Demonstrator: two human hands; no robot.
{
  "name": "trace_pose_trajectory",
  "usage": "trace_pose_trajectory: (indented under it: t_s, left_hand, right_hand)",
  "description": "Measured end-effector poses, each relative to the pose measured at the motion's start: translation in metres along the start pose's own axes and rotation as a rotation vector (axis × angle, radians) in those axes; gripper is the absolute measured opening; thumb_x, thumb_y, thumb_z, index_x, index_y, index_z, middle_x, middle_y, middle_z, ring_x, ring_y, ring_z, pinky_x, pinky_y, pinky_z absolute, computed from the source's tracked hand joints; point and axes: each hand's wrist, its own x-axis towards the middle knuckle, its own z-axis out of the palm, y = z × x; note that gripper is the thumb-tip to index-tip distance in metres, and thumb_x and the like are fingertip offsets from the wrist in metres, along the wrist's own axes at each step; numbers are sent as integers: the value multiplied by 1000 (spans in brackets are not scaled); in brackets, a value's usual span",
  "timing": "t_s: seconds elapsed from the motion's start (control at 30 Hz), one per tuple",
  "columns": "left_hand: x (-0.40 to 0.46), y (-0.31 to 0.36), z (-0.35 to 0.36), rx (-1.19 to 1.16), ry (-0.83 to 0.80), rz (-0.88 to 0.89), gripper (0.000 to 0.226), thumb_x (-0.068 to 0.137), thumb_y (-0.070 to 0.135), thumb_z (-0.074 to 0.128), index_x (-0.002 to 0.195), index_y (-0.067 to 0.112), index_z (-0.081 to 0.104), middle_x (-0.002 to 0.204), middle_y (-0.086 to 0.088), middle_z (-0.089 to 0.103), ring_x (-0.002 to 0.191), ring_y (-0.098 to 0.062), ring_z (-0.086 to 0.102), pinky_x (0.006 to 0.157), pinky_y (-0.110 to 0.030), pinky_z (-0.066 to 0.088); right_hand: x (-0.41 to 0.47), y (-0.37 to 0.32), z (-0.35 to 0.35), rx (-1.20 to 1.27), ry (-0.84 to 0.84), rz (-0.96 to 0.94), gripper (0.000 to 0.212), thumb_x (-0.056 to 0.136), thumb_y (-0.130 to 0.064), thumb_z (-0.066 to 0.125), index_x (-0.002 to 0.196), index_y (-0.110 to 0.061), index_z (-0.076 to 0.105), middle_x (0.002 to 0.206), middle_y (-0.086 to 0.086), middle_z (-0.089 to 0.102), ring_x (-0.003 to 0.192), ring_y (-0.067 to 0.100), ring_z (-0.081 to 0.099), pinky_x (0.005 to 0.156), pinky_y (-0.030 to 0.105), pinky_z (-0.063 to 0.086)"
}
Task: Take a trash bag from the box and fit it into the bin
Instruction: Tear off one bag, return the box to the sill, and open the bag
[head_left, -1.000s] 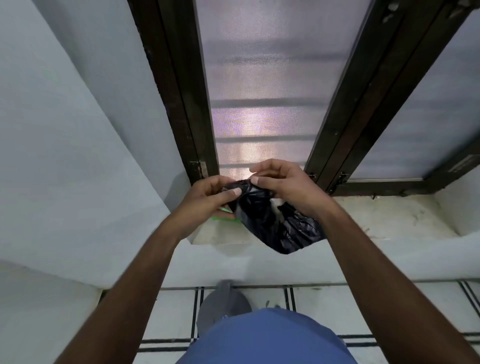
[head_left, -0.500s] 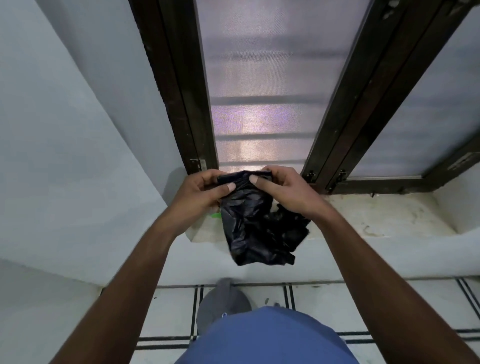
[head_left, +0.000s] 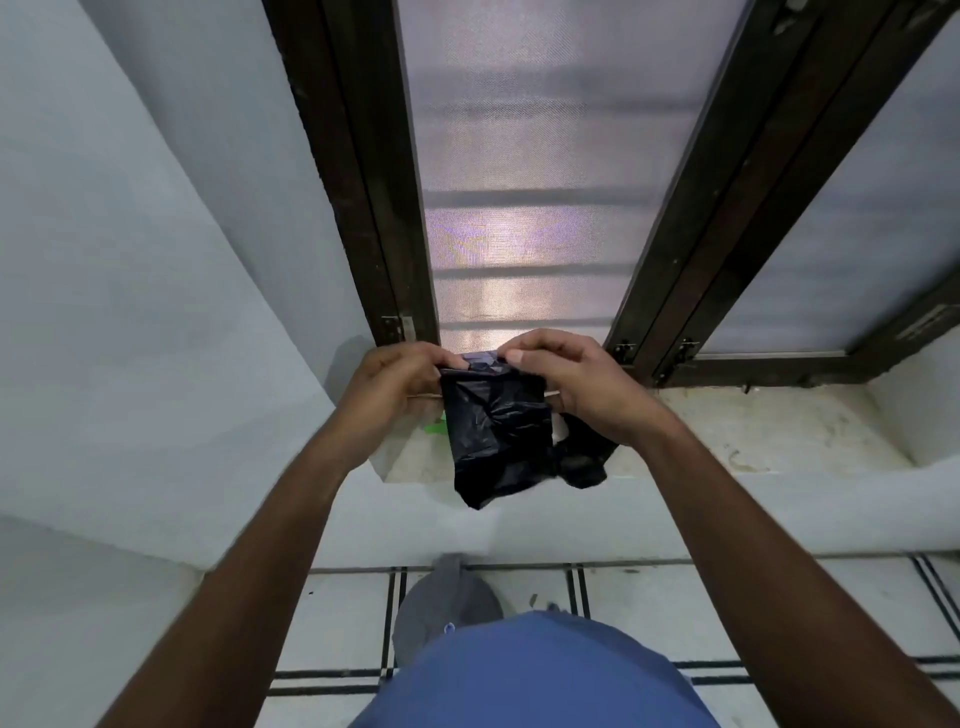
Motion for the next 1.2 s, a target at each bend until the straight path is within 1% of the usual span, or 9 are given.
trace_pose_trajectory:
  t_s: [0.1, 0.2, 0.3, 0.4, 0.6, 0.73, 0.83, 1.0, 1.2]
  left_hand:
    - [0, -1, 3, 110, 43, 30, 11, 97, 25, 80, 101, 15, 77, 101, -3, 79, 93, -15, 77, 75, -26, 61]
    - [2, -6, 7, 106, 35, 35, 29, 97, 12, 81, 124, 18, 73, 113, -4, 80, 94, -9, 79, 72, -20, 60]
    - [5, -10, 7, 118, 49, 87, 20, 94, 1, 81, 112, 10, 81, 111, -10, 82, 99, -15, 80, 82, -20, 61]
    - [6, -11, 7, 131, 58, 138, 13, 92, -2, 81, 98, 9, 83, 107, -8, 82, 99, -13, 78, 85, -18, 60]
    - [10, -11, 4, -85, -36, 93, 16, 85, 4, 65, 94, 6, 78, 110, -9, 73, 103, -18, 72, 81, -27, 60]
    - [9, -8, 5, 39, -116, -180, 30, 97, 41, 78, 119, 23, 73, 119, -6, 79, 102, -30, 81, 85, -48, 68]
    - [5, -12, 7, 146, -113, -76, 27, 98, 24, 81, 124, 17, 78, 113, -9, 83, 103, -27, 82, 86, -47, 68]
    - [6, -12, 7, 64, -16, 76, 22, 93, 2, 83, 115, 6, 81, 103, -6, 84, 94, -14, 81, 78, -21, 62]
    - [9, -12, -1, -37, -41, 55, 27, 85, 1, 66, 105, 11, 80, 102, -3, 77, 100, -21, 71, 79, -26, 59]
  right_hand:
    - [-3, 0, 2, -46, 30, -24, 27, 108, -8, 73, 134, -10, 70, 98, -1, 82, 83, 14, 80, 60, 23, 61]
    - [-4, -1, 3, -40, 70, -10, 35, 106, -9, 76, 139, -13, 67, 104, 5, 83, 84, 19, 82, 60, 25, 63]
    - [-1, -2, 3, -52, 58, 66, 32, 107, -37, 76, 132, -17, 74, 118, 7, 84, 107, 30, 83, 75, 33, 65]
    - [-1, -3, 2, -176, 23, 113, 46, 109, -57, 65, 125, -17, 79, 115, 5, 85, 96, 21, 82, 68, 25, 60]
    - [1, 4, 1, -171, 56, 23, 19, 107, -23, 78, 119, -9, 79, 94, 3, 81, 74, 11, 74, 60, 22, 58]
    - [3, 5, 2, -122, 63, -13, 21, 102, -16, 83, 122, -12, 79, 113, 13, 85, 97, 21, 81, 85, 30, 64]
    - [2, 1, 2, -114, 93, -2, 26, 103, -23, 82, 128, -17, 76, 111, 3, 85, 99, 17, 82, 81, 28, 63]
    - [-3, 0, 2, -195, -8, 111, 42, 108, -58, 67, 124, -22, 81, 116, 5, 85, 107, 25, 83, 90, 38, 66]
    - [1, 5, 4, -120, 43, 58, 22, 108, -25, 76, 125, -10, 75, 103, 2, 82, 94, 21, 78, 74, 33, 64]
